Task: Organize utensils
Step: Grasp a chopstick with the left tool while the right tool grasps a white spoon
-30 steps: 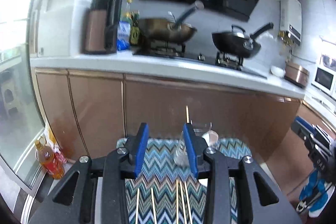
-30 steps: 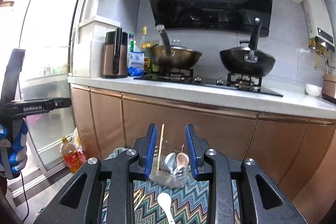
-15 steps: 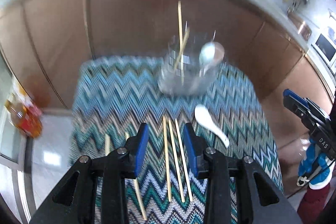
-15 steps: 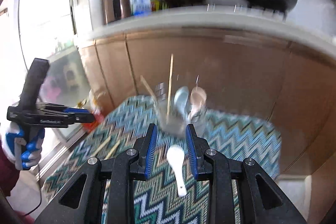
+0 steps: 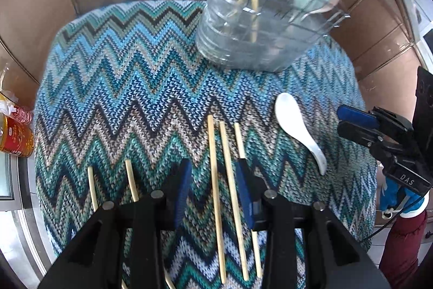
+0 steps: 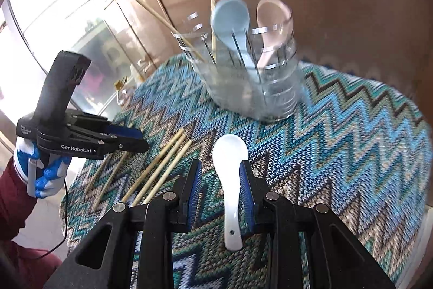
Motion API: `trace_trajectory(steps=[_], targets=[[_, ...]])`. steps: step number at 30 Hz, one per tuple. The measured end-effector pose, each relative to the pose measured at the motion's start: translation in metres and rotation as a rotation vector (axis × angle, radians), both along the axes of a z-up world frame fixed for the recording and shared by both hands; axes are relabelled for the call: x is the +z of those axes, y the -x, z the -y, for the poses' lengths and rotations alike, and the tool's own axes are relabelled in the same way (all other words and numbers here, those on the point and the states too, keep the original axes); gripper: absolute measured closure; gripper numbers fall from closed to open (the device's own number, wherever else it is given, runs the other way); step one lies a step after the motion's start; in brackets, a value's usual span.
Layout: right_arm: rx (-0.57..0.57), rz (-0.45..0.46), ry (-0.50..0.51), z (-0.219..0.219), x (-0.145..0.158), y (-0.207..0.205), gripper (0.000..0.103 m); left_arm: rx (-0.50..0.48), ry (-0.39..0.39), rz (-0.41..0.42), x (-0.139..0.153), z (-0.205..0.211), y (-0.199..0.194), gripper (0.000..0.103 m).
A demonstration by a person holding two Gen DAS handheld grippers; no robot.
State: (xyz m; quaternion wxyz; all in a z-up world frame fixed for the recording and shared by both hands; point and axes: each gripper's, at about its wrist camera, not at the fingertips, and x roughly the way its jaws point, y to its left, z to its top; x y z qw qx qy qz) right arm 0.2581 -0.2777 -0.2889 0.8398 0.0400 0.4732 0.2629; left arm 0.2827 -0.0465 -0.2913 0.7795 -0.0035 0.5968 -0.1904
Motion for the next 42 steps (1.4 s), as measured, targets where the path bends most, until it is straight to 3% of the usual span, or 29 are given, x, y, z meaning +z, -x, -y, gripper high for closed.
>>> trace_trajectory(steps=[14,26,27,31,34,42], targets=[[0.084,-0.075,0.040,-0.018,-0.044,-0.043,0.069,-0.038,-0.049,-0.083,-0.030,0.005,-0.023,0.081],[0.162,-0.118,0.033,-0.043,-0.064,-0.072,0.069,-0.110,-0.071,-0.097,-0.034,0.019,-0.036,0.081],[0.168,-0.120,0.031,-0.045,-0.065,-0.073,0.069,-0.114,-0.076,-0.097,-0.037,0.027,-0.038,0.081],[0.199,-0.115,0.035,-0.049,-0.067,-0.074,0.094,-0.125,-0.093,-0.093,-0.040,0.038,-0.041,0.083],[0.225,-0.080,0.050,-0.051,-0.061,-0.063,0.098,-0.115,-0.098,-0.083,-0.041,0.044,-0.037,0.096],[0.195,0.030,0.120,-0.060,-0.032,-0.022,0.098,-0.050,-0.010,-0.010,-0.029,0.035,-0.016,0.099]])
